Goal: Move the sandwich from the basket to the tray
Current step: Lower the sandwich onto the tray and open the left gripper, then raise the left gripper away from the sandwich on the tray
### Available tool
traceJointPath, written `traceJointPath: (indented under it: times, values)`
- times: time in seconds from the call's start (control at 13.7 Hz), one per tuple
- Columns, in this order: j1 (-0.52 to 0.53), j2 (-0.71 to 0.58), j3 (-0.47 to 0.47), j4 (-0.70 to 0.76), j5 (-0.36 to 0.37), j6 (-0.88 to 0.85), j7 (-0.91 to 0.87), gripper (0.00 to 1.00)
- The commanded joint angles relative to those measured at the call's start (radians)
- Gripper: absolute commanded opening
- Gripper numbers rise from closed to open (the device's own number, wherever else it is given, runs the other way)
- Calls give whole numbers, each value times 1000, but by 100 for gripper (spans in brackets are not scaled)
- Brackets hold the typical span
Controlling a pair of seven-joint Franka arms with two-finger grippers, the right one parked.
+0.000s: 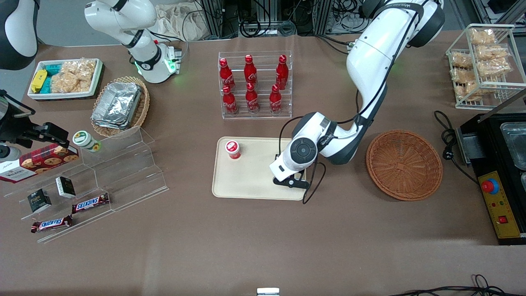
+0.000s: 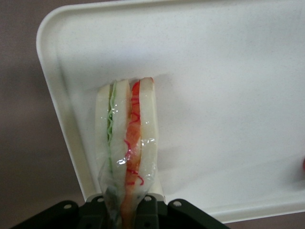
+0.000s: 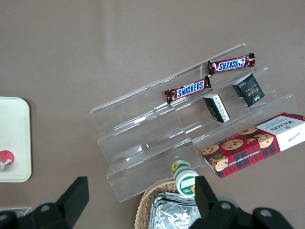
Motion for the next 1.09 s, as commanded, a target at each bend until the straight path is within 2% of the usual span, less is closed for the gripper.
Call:
traceJointPath:
  times: [0.0,0.07,0.15,0.29,0.51,0.8,1.02]
  values:
    - [3,-9,6,-17,16,14,9,4]
    - [2,-3,7,-16,16,15,-3,35]
    - [2,-3,8,-11,17,15,-3,99]
    - [3,-29,36,-5,17,3,-3,100]
    - [12,-128,52,4,14,-102,-8,100]
    - [94,-305,52,-3,17,-286,-14,100]
    - [135,-427,52,-70,20,-299,-84,100]
